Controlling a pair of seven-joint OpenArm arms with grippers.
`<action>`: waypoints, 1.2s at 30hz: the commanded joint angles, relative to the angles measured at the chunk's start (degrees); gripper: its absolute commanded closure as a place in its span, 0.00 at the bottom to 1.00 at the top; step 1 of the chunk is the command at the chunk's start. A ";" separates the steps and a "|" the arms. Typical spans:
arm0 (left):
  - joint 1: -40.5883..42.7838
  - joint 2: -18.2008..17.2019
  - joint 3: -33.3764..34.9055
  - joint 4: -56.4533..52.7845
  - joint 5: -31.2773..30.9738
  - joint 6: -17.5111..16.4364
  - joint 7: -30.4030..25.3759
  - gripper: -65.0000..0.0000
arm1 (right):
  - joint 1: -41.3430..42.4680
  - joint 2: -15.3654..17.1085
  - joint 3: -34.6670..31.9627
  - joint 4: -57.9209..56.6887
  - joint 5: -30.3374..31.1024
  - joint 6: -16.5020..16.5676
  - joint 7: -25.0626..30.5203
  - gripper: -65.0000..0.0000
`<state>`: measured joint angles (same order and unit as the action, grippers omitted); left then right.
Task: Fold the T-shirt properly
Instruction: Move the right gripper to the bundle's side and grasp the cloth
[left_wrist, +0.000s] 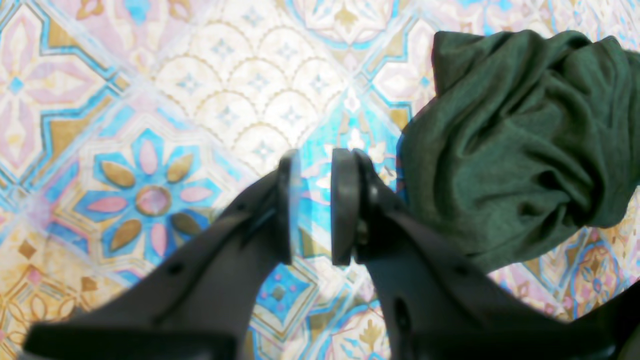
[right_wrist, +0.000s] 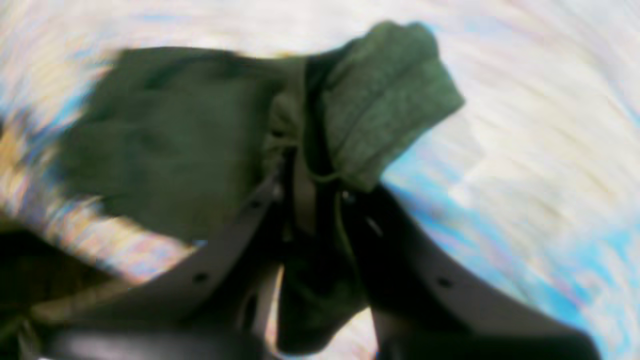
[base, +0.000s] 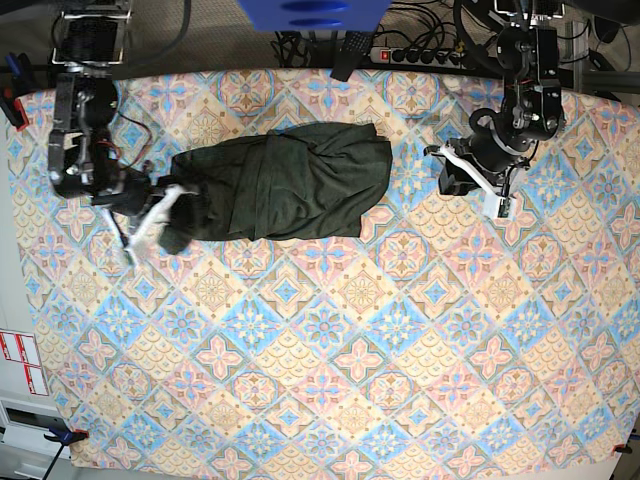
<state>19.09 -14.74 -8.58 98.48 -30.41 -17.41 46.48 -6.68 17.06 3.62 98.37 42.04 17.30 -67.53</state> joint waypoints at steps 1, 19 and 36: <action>-0.23 -0.69 -0.61 0.91 -0.31 -0.04 -1.07 0.87 | 0.74 -0.22 -1.02 1.72 0.73 0.06 1.11 1.00; -0.06 -0.69 -0.87 0.64 -0.14 -0.04 -1.07 0.87 | 1.45 -11.48 -16.76 2.95 0.11 0.06 0.76 0.99; -0.50 -0.60 -0.87 -3.66 -0.22 -0.04 -1.07 0.87 | 13.31 -11.74 -34.87 -5.75 -5.95 9.56 0.76 0.90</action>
<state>18.87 -14.94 -9.17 94.00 -30.06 -17.19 46.41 5.74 5.69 -31.00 91.90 34.68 26.37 -67.42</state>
